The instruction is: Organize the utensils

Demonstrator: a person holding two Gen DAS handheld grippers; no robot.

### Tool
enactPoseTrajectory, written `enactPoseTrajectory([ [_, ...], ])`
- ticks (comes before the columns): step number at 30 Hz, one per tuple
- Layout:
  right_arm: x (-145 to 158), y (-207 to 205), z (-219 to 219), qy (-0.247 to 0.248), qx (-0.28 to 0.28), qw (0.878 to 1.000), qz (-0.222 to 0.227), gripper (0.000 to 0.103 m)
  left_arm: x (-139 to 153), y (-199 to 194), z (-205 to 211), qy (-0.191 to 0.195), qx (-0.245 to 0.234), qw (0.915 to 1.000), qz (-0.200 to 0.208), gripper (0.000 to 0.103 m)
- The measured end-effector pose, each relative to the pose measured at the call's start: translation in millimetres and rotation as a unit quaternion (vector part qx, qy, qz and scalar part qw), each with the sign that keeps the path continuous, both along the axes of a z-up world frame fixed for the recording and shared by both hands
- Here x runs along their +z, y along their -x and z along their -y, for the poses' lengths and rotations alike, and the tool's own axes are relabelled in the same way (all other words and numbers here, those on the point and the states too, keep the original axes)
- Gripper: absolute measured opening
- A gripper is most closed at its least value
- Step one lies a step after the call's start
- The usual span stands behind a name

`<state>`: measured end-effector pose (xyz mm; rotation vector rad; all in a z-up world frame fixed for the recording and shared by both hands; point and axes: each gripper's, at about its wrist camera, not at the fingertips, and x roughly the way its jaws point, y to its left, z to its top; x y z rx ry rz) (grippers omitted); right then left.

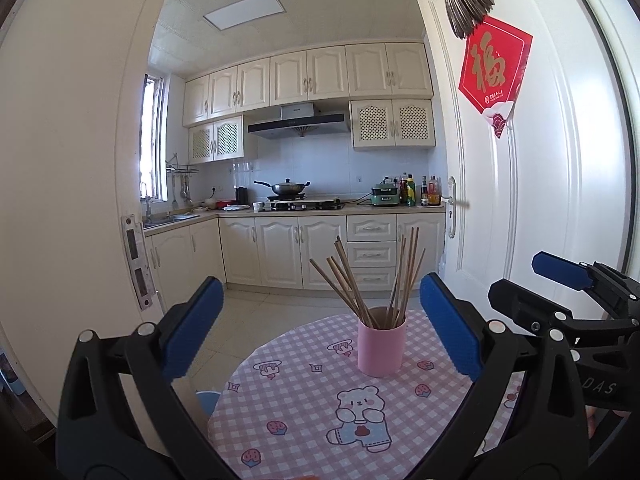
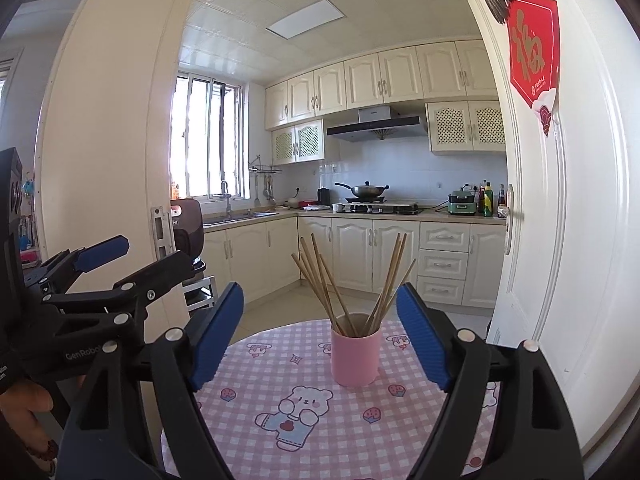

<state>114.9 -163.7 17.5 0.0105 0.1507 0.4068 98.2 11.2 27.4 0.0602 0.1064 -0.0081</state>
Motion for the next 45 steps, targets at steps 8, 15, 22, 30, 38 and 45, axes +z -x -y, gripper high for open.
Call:
enactPoseTrajectory([
  [8, 1.0, -1.2, -1.2, 0.002, -0.001, 1.000, -0.002, 0.076, -1.3, -2.5, 0.8, 0.000, -0.001, 1.0000, 0.000, 0.096],
  [15, 2.0, -1.5, -3.2, 0.001, 0.001, 1.000, -0.004, 0.077, -1.7, -3.6, 0.4, -0.002, 0.000, 1.0000, 0.002, 0.096],
  [22, 1.0, -2.6, -3.8, 0.000, 0.002, 1.000, -0.006, 0.078, -2.4, -4.9, -0.4, -0.003, 0.002, 1.0000, 0.002, 0.096],
  [30, -1.1, -4.7, -3.0, 0.000, 0.001, 1.000, -0.010, 0.078, -2.2, -7.2, -0.6, -0.004, 0.001, 1.0000, 0.000, 0.096],
  [38, -2.5, -4.4, -2.6, -0.001, 0.002, 1.000, -0.011, 0.078, -3.1, -8.8, -0.9, -0.002, 0.000, 1.0000, 0.000, 0.096],
  [45, -4.4, -5.5, -2.7, -0.001, 0.001, 1.000, -0.014, 0.078, -5.7, -12.6, -1.5, -0.001, 0.000, 1.0000, -0.003, 0.096],
])
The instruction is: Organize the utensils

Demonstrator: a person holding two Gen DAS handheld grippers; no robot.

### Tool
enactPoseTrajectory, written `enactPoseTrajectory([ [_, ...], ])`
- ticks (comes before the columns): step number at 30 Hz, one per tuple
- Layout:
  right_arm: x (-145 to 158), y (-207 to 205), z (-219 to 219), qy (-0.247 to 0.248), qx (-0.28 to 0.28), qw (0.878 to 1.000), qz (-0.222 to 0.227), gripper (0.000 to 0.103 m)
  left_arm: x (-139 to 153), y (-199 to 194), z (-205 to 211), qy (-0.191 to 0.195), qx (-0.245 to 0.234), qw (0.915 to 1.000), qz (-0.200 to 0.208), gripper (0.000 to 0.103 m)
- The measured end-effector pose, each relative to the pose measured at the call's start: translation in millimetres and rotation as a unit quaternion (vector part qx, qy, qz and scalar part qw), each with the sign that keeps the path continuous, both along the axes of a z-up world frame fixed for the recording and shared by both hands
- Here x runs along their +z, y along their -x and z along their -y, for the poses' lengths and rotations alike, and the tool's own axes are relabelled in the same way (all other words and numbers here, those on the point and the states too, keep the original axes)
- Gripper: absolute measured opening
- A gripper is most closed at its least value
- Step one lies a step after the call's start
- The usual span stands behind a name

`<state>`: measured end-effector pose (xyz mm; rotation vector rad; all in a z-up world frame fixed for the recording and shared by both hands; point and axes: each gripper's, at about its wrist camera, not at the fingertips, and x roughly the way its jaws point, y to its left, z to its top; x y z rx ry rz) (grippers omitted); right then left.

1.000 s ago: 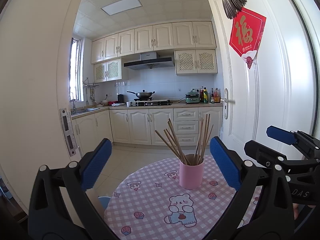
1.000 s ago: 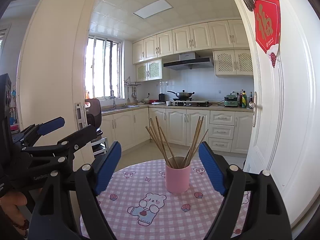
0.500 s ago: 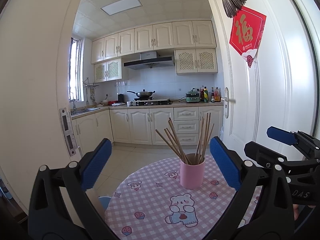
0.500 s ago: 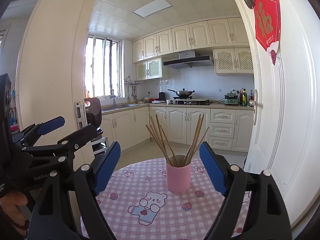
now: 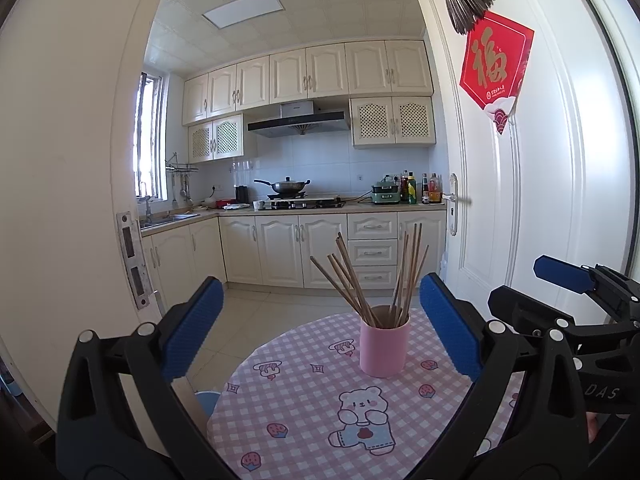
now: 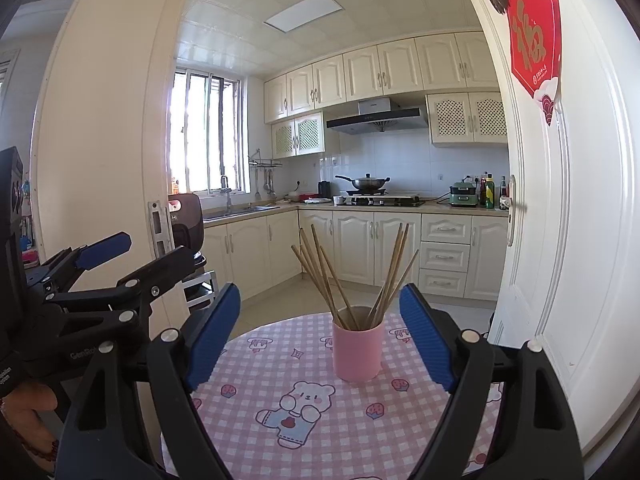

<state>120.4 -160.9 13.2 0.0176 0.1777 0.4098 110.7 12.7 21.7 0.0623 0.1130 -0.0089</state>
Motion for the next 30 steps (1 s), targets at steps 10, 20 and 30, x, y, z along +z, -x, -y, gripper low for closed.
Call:
enactPoseTrajectory([
  [10, -2.5, -2.0, -1.0, -0.001, -0.001, 1.000, -0.003, 0.079, -1.5, -0.8, 0.2, -0.003, 0.001, 1.0000, 0.000, 0.096],
  [20, -4.0, -3.8, -2.5, -0.001, 0.000, 1.000, -0.005, 0.080, -2.1, -1.0, -0.4, -0.002, 0.001, 1.0000, 0.001, 0.096],
  [30, -4.7, -3.7, -4.0, 0.001, -0.002, 1.000, -0.007, 0.080, -2.9, -1.9, -0.2, -0.002, 0.001, 1.0000, -0.001, 0.096],
])
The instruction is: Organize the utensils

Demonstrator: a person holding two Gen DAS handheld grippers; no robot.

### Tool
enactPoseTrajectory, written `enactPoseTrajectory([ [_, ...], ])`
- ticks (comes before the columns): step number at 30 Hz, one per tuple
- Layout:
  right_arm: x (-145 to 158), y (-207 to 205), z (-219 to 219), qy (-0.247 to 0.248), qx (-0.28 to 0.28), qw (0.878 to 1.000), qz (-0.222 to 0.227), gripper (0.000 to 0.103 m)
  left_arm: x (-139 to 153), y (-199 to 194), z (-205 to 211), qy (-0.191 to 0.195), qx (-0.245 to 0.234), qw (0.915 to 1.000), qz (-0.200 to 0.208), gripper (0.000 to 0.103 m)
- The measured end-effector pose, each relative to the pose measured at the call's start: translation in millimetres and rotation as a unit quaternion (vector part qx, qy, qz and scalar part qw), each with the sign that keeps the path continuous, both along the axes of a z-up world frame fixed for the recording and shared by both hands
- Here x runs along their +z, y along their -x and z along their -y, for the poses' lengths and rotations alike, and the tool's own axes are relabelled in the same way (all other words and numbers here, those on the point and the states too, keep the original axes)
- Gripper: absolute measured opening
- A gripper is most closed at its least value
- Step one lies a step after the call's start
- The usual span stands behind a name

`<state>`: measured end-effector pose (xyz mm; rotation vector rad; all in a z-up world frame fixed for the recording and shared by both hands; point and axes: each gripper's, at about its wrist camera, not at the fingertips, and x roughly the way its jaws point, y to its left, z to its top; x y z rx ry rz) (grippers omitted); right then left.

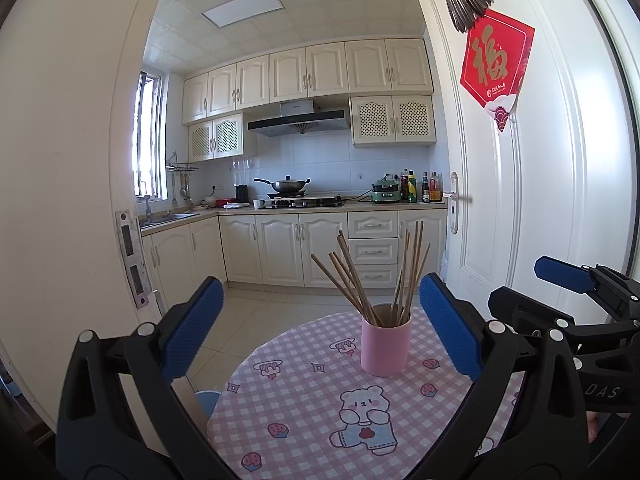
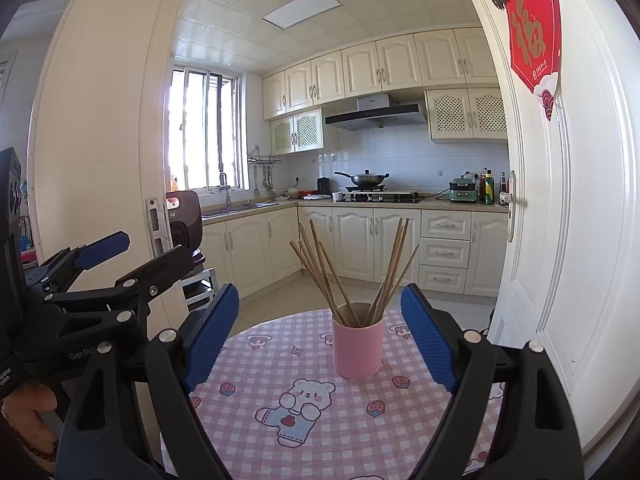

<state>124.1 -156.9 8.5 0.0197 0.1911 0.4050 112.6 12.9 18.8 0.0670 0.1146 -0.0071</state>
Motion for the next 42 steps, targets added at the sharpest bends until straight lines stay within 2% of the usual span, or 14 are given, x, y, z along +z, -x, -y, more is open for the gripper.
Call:
enactPoseTrajectory([
  [42, -6.2, -9.9, -4.5, 0.000, 0.001, 1.000, -0.016, 0.083, -7.0, -11.6, -1.1, 0.000, 0.004, 1.0000, -0.009, 0.096],
])
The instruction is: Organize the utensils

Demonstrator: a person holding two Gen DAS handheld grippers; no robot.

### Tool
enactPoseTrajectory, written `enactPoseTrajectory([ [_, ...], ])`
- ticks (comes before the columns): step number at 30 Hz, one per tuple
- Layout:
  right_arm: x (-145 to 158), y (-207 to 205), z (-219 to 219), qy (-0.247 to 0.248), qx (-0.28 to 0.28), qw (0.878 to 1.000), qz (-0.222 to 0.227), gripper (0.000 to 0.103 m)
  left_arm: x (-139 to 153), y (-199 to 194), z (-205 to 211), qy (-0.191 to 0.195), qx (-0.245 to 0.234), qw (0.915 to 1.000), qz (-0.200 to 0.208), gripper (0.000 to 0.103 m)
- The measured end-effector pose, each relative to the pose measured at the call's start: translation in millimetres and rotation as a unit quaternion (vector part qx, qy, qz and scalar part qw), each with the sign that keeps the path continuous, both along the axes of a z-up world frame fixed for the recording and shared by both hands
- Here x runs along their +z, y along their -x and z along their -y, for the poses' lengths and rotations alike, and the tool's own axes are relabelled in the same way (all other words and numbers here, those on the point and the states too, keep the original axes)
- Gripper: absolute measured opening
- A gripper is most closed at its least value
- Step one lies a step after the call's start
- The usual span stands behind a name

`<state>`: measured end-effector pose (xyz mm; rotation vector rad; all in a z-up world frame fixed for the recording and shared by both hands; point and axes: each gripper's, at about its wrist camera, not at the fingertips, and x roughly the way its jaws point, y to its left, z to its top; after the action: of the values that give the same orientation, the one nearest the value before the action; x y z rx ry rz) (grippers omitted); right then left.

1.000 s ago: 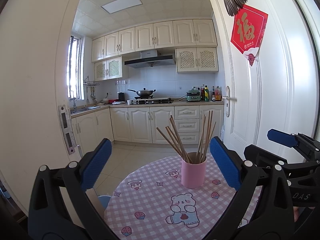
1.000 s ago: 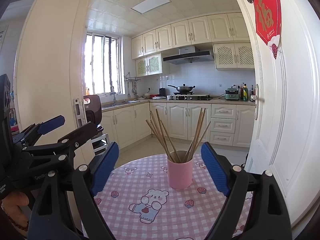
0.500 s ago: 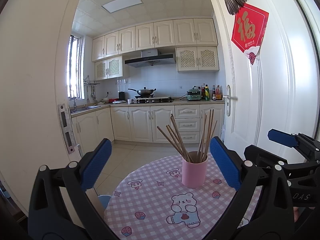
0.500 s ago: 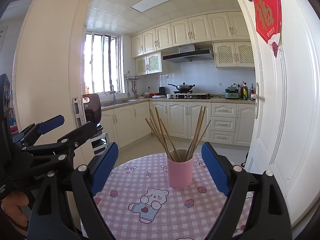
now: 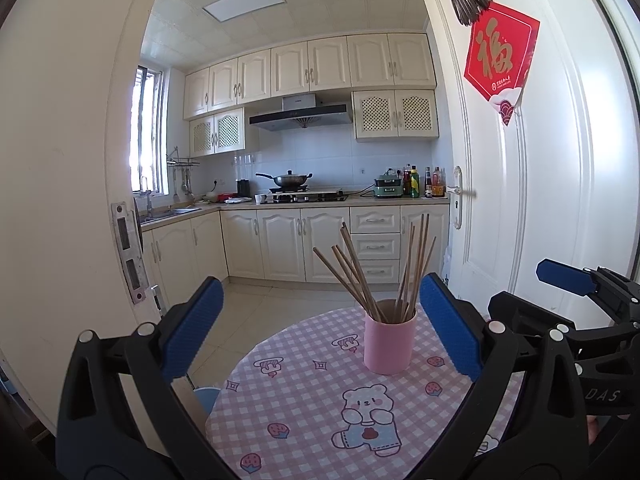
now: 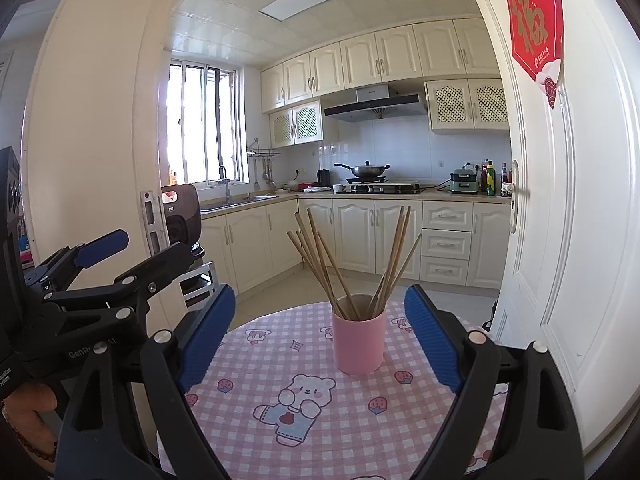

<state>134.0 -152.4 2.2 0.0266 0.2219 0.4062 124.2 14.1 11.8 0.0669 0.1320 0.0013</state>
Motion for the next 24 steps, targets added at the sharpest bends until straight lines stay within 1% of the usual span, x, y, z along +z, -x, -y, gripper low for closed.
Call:
enactPoseTrajectory([
  [24, -7.1, -14.2, -1.8, 0.003, -0.001, 1.000, -0.014, 0.085, -9.5, -13.6, -0.6, -0.004, 0.003, 1.0000, -0.007, 0.096],
])
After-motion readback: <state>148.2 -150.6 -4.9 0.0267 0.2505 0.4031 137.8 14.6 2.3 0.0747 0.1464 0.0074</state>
